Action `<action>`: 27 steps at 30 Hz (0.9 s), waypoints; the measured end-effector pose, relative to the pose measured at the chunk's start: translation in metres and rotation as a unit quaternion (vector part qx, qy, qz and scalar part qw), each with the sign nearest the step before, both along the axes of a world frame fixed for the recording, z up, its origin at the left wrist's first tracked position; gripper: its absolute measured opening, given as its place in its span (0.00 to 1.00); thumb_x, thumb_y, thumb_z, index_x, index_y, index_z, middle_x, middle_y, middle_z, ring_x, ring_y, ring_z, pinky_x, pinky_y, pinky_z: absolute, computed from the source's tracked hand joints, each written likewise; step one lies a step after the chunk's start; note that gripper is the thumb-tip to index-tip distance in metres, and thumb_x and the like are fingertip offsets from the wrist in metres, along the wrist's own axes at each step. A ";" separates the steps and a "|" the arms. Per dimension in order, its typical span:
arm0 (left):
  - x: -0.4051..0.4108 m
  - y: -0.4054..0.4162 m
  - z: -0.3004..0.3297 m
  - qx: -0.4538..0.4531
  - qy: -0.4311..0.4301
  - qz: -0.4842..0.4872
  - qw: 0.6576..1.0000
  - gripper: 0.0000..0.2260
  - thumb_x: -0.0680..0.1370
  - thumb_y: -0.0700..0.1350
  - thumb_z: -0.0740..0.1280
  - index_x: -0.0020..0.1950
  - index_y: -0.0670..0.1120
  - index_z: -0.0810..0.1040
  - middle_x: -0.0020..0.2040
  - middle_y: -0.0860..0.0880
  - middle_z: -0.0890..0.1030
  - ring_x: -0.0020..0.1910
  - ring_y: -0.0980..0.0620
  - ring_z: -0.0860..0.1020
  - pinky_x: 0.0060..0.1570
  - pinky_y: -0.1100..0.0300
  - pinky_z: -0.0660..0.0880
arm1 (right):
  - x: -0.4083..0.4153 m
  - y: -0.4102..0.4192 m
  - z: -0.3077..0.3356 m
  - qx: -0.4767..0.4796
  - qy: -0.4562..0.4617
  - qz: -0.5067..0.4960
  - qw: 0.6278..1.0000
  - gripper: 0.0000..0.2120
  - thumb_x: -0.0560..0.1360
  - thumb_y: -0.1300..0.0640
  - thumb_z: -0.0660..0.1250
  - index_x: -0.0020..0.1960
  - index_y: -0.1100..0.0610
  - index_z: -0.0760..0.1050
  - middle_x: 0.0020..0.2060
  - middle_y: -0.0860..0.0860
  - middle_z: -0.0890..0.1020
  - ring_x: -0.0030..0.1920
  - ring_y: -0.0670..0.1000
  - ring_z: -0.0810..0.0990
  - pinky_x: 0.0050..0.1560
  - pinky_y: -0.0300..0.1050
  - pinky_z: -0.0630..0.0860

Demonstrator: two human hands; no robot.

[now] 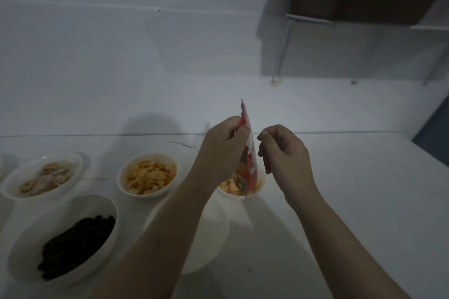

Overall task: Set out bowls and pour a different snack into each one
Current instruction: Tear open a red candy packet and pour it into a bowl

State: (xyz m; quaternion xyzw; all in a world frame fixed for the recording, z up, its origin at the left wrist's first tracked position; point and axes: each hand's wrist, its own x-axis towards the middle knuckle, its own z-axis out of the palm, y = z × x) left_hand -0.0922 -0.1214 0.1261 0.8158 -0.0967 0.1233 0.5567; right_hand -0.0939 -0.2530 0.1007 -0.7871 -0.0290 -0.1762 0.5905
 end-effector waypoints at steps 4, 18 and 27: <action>-0.036 -0.046 -0.018 -0.001 0.040 -0.047 0.998 0.11 0.80 0.45 0.58 0.39 0.44 0.71 0.34 0.47 0.75 0.35 0.51 0.72 0.38 0.57 0.70 | -0.045 -0.043 -0.016 -0.018 0.027 -0.010 0.999 0.11 0.81 0.56 0.61 0.41 0.53 0.76 0.33 0.47 0.81 0.28 0.41 0.75 0.32 0.36 0.73; -0.085 -0.130 -0.102 -0.044 0.216 -0.084 0.972 0.18 0.83 0.56 0.53 0.44 0.46 0.75 0.41 0.47 0.80 0.41 0.51 0.77 0.46 0.54 0.74 | -0.109 -0.134 -0.084 0.003 0.170 -0.002 0.985 0.11 0.81 0.56 0.59 0.45 0.57 0.77 0.37 0.50 0.81 0.31 0.45 0.77 0.32 0.39 0.74; -0.056 -0.139 -0.090 -0.023 0.239 -0.103 0.965 0.14 0.82 0.53 0.58 0.42 0.48 0.76 0.41 0.49 0.81 0.43 0.48 0.81 0.48 0.54 0.78 | -0.073 -0.136 -0.060 0.013 0.270 0.090 0.958 0.21 0.82 0.40 0.54 0.57 0.56 0.74 0.50 0.52 0.80 0.51 0.53 0.81 0.53 0.51 0.81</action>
